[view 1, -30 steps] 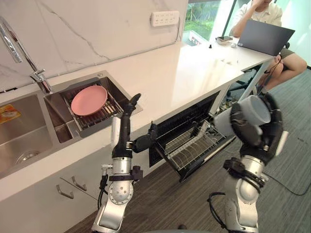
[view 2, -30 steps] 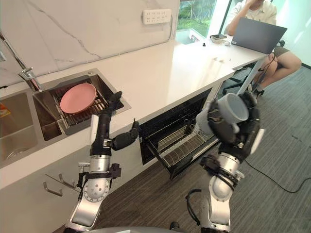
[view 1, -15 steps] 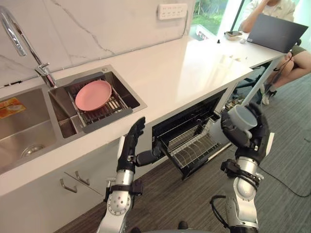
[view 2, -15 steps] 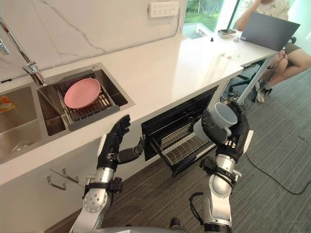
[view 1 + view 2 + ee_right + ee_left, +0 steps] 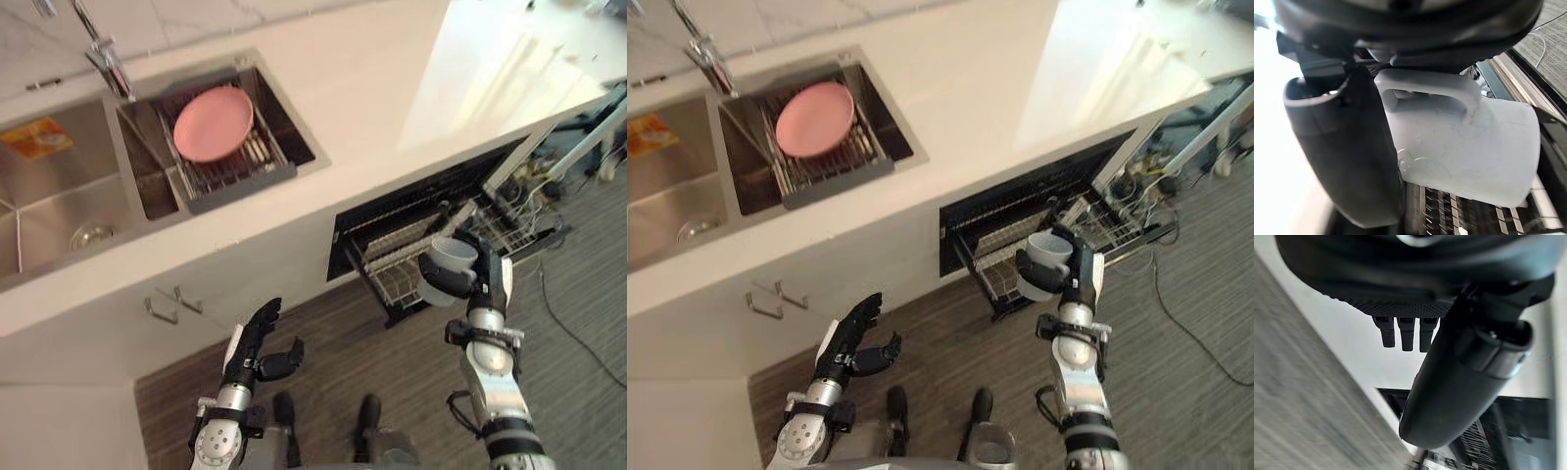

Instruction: Walk over to the sink, pick up the cup, carry it to the dishwasher, place the cup inside the dishwasher, then close the dishwasher door

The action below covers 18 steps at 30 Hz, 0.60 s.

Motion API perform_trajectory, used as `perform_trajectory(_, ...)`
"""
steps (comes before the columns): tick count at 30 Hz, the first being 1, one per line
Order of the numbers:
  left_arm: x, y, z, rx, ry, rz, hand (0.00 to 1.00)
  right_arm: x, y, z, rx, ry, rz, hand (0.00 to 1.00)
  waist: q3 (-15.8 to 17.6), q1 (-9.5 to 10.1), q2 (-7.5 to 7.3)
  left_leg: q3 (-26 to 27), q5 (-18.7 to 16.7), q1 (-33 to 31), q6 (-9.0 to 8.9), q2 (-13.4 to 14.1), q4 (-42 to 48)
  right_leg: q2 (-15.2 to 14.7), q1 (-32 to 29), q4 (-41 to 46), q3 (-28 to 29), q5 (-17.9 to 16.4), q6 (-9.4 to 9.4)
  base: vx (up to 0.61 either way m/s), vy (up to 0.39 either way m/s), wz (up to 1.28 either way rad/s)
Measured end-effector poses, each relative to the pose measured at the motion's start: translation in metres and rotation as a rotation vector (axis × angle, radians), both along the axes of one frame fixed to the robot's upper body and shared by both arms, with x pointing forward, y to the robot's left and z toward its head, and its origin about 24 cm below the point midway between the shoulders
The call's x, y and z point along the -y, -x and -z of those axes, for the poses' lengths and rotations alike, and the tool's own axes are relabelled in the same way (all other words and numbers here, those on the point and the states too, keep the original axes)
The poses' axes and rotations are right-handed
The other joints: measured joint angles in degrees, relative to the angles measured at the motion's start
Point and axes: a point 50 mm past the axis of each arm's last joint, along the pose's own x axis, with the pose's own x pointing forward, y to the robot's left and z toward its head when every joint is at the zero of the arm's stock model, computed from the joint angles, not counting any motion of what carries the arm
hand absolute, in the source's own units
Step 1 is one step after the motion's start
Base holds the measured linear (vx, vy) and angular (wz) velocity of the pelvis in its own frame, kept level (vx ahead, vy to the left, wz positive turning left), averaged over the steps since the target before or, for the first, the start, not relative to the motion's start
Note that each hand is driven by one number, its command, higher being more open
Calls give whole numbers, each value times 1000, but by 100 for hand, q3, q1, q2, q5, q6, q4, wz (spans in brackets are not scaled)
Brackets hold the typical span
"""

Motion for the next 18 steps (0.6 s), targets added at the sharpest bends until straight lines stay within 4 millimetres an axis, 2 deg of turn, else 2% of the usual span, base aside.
perform_trajectory(5, -19, -2, 9, -35, 1, -125, 90, 17, -24, -19, -11, 83, 43, 30, 376, 184, 212, -280, 132, -416, 33, -7, 59, -16, -283, 111, -267, 21, -37, -103, -5, 28)
perform_trajectory(6, -21, -3, 10, -38, -3, -141, 90, 19, -26, -19, -17, 86, 52, 90, 429, 186, 229, -324, 168, -431, 37, -18, 25, -23, -289, 114, -316, 20, -39, -48, 1, 33)
perform_trajectory(8, -30, -3, 13, -50, -12, -194, 90, 23, -28, -18, -41, 83, 83, 90, 552, 199, 272, -459, 335, -538, 77, -66, -106, -58, -389, 145, -460, 15, -44, -27, 7, 33)
perform_trajectory(11, -35, -3, 19, -76, -12, -227, 90, 25, -33, -24, -30, 88, 107, 90, 622, 267, 287, -514, 393, -587, 89, -109, -171, -92, -439, 154, -523, 14, -42, 7, 18, 14)
perform_trajectory(18, -31, -8, 25, -104, -1, -227, 90, 21, -41, -37, 14, 94, 112, 90, 746, 306, 348, -569, 402, -614, 103, -172, -168, -125, -447, 166, -555, 13, -39, 0, 20, 4)
